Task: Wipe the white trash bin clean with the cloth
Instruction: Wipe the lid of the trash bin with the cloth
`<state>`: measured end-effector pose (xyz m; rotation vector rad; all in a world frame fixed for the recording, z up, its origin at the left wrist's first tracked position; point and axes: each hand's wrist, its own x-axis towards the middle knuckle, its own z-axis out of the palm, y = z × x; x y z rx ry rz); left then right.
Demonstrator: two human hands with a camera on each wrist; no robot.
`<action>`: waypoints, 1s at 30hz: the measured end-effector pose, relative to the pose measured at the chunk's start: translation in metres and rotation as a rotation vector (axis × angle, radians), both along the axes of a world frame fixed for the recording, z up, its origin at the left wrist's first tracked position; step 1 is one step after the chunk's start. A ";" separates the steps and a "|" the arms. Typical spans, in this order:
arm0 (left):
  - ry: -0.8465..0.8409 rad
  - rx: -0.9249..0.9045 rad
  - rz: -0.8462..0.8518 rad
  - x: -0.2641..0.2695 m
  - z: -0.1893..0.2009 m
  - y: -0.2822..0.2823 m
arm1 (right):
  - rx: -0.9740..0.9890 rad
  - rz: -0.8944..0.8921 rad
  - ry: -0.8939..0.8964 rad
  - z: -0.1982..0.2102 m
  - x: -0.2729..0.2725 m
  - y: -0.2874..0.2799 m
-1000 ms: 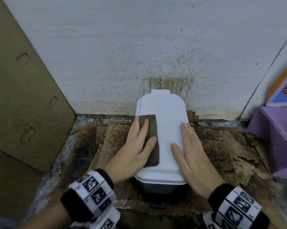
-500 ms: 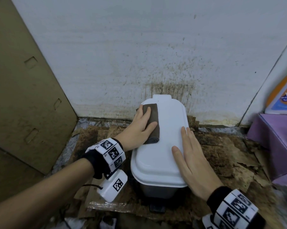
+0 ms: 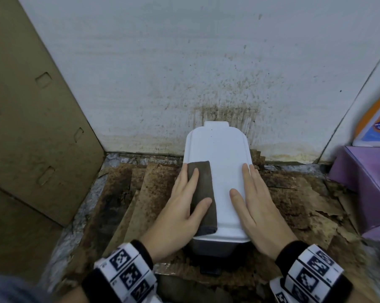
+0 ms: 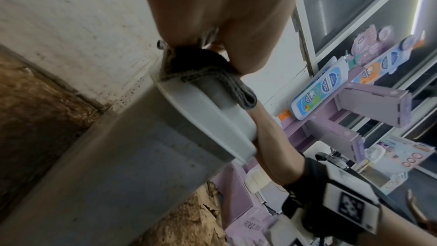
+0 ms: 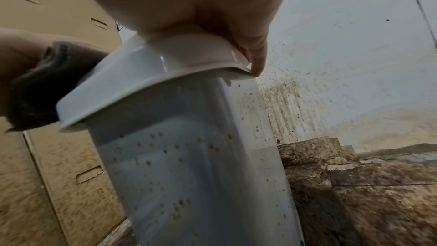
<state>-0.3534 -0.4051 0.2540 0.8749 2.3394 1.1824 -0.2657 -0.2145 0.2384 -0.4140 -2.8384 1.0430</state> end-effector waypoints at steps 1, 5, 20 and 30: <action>-0.004 0.021 0.012 0.004 -0.001 -0.002 | 0.000 0.001 -0.001 0.000 0.000 0.000; -0.011 0.092 0.051 0.013 -0.006 -0.008 | 0.011 0.008 0.005 0.000 0.000 0.000; 0.008 0.124 0.053 -0.016 -0.005 0.001 | -0.004 -0.001 0.001 0.000 -0.001 0.001; -0.066 0.097 0.044 -0.056 0.003 0.023 | -0.004 0.000 0.012 0.000 -0.002 0.001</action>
